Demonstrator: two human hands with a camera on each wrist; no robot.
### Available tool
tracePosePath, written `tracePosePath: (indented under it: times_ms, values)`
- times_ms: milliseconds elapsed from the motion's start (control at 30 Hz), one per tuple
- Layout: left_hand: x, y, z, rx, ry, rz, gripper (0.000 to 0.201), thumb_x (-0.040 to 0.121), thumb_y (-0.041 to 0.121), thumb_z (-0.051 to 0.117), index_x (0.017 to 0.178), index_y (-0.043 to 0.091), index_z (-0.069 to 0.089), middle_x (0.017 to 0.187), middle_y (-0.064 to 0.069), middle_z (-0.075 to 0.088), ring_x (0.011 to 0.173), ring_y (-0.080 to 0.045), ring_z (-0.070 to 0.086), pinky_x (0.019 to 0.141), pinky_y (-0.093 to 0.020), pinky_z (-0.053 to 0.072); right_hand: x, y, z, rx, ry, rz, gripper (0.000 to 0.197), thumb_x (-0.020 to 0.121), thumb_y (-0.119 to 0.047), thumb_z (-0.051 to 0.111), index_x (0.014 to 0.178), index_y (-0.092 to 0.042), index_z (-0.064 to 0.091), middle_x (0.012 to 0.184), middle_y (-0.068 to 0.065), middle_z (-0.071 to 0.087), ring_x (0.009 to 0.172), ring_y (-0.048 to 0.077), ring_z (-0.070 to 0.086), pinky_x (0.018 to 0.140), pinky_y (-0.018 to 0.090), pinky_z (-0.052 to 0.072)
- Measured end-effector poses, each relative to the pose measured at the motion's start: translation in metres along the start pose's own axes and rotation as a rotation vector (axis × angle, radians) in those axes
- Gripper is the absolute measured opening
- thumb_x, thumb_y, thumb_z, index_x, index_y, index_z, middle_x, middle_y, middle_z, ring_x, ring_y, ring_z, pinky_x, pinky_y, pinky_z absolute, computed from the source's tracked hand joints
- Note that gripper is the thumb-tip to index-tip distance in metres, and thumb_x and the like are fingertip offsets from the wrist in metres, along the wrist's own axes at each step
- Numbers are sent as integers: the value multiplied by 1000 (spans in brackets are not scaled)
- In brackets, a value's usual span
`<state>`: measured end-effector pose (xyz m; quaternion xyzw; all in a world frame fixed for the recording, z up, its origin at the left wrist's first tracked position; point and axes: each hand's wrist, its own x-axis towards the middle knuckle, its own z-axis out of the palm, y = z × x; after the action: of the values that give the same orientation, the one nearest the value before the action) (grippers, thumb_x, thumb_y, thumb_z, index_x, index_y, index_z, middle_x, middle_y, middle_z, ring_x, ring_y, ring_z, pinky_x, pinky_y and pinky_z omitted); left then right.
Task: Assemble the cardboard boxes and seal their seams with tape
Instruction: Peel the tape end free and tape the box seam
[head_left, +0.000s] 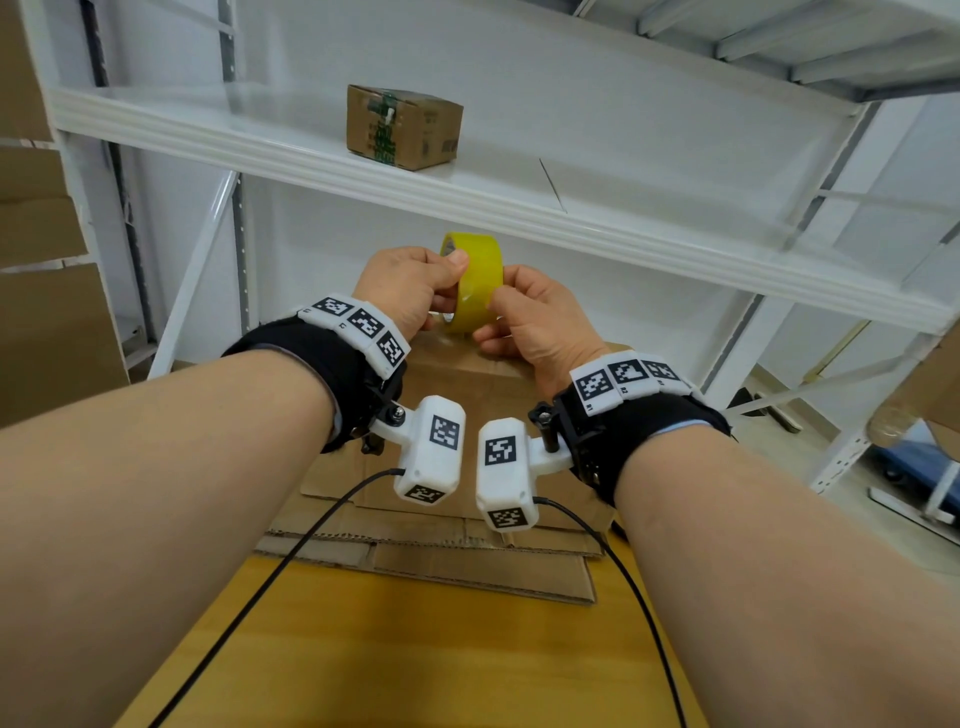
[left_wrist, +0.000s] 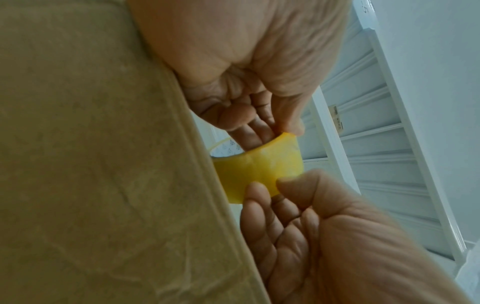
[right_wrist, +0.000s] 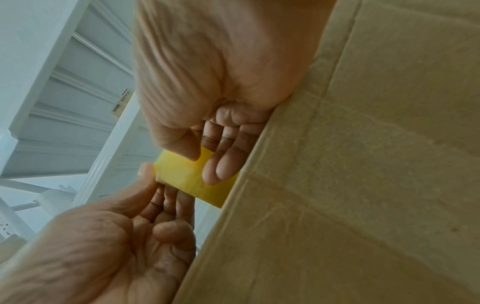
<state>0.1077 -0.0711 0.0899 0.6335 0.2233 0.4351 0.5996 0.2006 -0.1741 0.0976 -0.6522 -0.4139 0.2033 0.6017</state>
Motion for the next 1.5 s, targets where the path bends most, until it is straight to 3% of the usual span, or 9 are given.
tracePosePath:
  times_ms: [100,233,467,633,967,1367,1500]
  values:
    - [-1,1,2,4,0,3,26,87,30,67,67,17,57,67,-1,62,52,-8,55,47,-20,36,0,0,-2,10,-8,15,23,91,3,48,99,-13,62,73,8,66,54,15,60,51,22,53]
    - [-1,1,-2,-6,7,-10,27,88,31,66,67,18,57,58,7,61,48,-4,56,47,-19,36,-1,-3,-1,94,-15,39,6,95,-13,59,94,-17,63,73,6,67,52,17,60,48,23,52]
    - [0,1,-1,-3,14,-13,25,88,32,66,69,18,59,68,1,63,53,-8,57,47,-20,37,0,-2,1,34,7,16,10,95,-10,55,92,-17,62,71,7,64,52,16,58,50,25,51]
    - [-1,0,-1,1,1,-14,25,88,32,66,68,19,59,68,2,64,54,-7,58,48,-20,37,0,-1,3,19,11,11,7,94,-16,59,88,-18,62,73,8,64,50,16,57,49,25,50]
    - [-3,3,1,19,18,-6,29,90,29,65,65,19,54,63,2,58,42,-1,54,42,-17,32,-1,-3,4,46,36,31,10,95,-11,54,89,-16,60,65,7,63,48,16,56,47,25,49]
    - [-3,6,2,59,10,-9,29,92,28,62,67,17,51,64,2,57,40,0,53,38,-14,32,1,-2,3,38,26,36,13,94,-10,53,87,-19,60,70,8,62,50,15,56,48,25,50]
    - [-5,6,3,64,16,-5,27,91,30,62,69,18,53,67,1,59,43,0,55,38,-12,33,0,-2,2,4,16,31,17,92,-4,50,94,-17,62,76,11,65,52,15,57,49,24,50]
